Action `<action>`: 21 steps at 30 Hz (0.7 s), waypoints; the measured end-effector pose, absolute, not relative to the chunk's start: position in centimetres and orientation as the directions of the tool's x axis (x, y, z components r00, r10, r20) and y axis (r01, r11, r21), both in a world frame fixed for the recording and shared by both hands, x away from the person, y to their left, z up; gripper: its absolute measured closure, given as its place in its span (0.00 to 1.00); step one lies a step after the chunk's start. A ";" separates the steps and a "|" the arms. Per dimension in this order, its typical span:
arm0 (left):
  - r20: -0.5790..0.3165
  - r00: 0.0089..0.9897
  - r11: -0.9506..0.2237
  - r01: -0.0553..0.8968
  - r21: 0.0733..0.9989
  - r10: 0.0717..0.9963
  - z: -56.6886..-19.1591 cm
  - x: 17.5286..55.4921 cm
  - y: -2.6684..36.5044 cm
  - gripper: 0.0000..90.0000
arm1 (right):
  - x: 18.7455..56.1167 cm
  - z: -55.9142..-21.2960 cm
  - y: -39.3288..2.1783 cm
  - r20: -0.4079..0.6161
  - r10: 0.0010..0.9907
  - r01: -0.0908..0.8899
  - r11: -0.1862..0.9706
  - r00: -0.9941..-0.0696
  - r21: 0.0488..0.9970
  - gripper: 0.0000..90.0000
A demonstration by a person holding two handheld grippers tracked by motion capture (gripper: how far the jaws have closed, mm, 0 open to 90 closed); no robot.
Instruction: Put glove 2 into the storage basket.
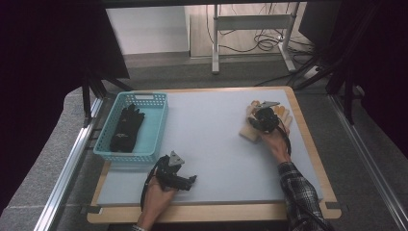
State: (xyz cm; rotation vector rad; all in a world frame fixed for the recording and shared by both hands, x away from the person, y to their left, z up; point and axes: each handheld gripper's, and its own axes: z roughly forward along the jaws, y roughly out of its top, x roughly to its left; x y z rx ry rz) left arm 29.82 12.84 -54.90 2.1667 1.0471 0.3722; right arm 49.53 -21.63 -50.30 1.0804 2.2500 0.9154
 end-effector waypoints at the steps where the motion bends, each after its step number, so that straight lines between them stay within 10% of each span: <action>1: -0.040 0.633 -0.435 0.575 0.694 0.773 -54.9 29.8 12.8 0.02 | 49.3 -49.9 -21.6 -0.120 0.806 0.480 0.456 -0.579 0.750 0.90; 21: -0.038 0.633 -0.436 0.574 0.693 0.773 -54.9 29.8 12.8 0.02 | 37.7 -47.9 -16.2 0.042 0.612 0.384 0.440 -0.790 0.811 0.88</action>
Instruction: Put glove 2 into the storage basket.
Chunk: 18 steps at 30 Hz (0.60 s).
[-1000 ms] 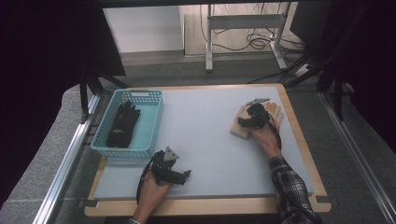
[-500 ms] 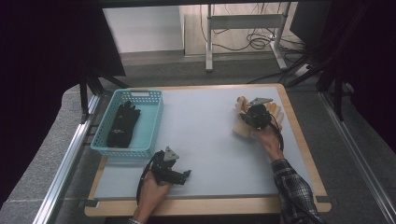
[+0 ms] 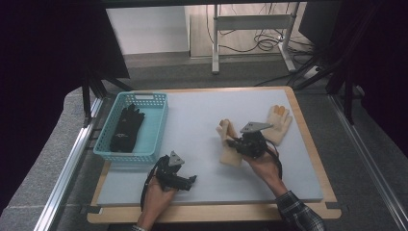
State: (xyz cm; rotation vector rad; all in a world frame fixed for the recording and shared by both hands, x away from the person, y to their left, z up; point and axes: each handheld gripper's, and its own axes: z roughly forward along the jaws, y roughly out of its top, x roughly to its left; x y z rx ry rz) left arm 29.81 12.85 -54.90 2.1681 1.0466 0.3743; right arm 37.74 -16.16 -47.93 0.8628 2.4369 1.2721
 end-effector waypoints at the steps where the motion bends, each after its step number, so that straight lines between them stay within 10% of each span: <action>1: -0.036 0.634 -0.438 0.572 0.693 0.772 -54.9 29.8 12.9 0.02 | 37.5 -48.1 -16.0 0.044 0.609 0.386 0.443 -0.792 0.810 0.87; 8: -0.036 0.634 -0.438 0.572 0.693 0.772 -54.9 29.8 12.9 0.02 | 35.9 -49.4 -15.1 0.032 0.580 0.362 0.464 -0.814 0.808 0.59; 18: -0.038 0.633 -0.436 0.574 0.693 0.773 -54.9 29.8 12.8 0.02 | 38.7 -49.3 -19.1 0.027 0.670 0.422 0.434 -0.741 0.796 0.62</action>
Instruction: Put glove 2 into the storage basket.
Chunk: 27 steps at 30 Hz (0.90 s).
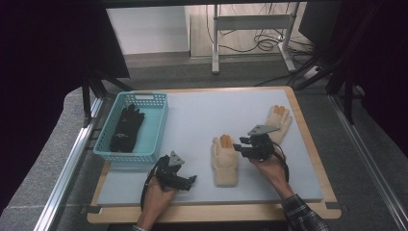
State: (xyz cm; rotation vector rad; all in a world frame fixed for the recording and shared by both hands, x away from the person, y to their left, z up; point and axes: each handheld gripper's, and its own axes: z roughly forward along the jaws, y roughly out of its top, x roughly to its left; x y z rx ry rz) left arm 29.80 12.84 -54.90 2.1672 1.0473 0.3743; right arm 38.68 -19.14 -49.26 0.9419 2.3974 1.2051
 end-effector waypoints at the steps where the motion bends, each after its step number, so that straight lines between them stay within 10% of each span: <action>1: -0.038 0.633 -0.436 0.574 0.693 0.773 -54.9 29.8 12.8 0.02 | 39.1 -49.3 -19.8 0.027 0.685 0.433 0.429 -0.728 0.793 0.64; 27: -0.039 0.633 -0.436 0.574 0.693 0.773 -54.9 29.8 12.8 0.02 | 47.7 -50.6 -34.4 0.040 0.944 0.637 0.189 -0.326 0.747 0.62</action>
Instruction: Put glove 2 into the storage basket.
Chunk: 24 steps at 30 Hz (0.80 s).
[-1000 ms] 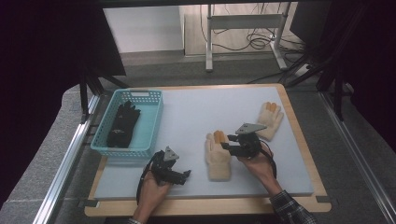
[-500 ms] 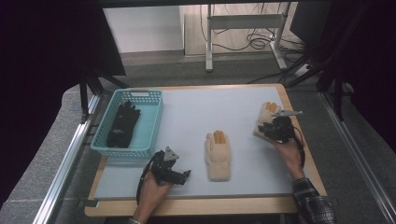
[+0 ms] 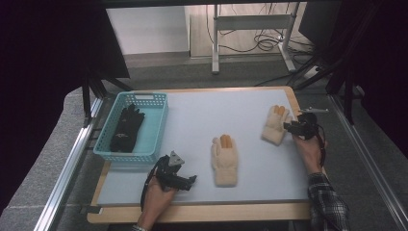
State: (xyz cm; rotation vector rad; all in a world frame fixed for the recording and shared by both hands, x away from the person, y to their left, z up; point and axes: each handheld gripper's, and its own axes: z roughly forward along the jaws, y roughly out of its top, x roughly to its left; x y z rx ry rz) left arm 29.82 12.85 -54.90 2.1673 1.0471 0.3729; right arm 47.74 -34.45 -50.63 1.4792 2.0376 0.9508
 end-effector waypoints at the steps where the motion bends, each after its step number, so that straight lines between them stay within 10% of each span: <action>1: -0.039 0.633 -0.436 0.574 0.693 0.773 -54.9 29.8 12.8 0.02 | 47.9 -50.9 -34.4 0.040 0.946 0.643 0.188 -0.323 0.743 0.62; 4: -0.039 0.634 -0.436 0.574 0.693 0.773 -54.9 29.8 12.9 0.02 | 48.0 -51.8 -34.0 0.032 0.947 0.651 0.196 -0.321 0.733 0.63; 9: -0.039 0.633 -0.436 0.574 0.693 0.773 -54.9 29.8 12.9 0.02 | 47.6 -51.8 -33.7 0.101 0.937 0.669 0.161 -0.335 0.726 0.94; 24: -0.039 0.634 -0.436 0.574 0.693 0.773 -54.9 29.8 12.9 0.02 | 45.4 -47.7 -32.6 0.119 0.906 0.592 0.163 -0.407 0.790 0.96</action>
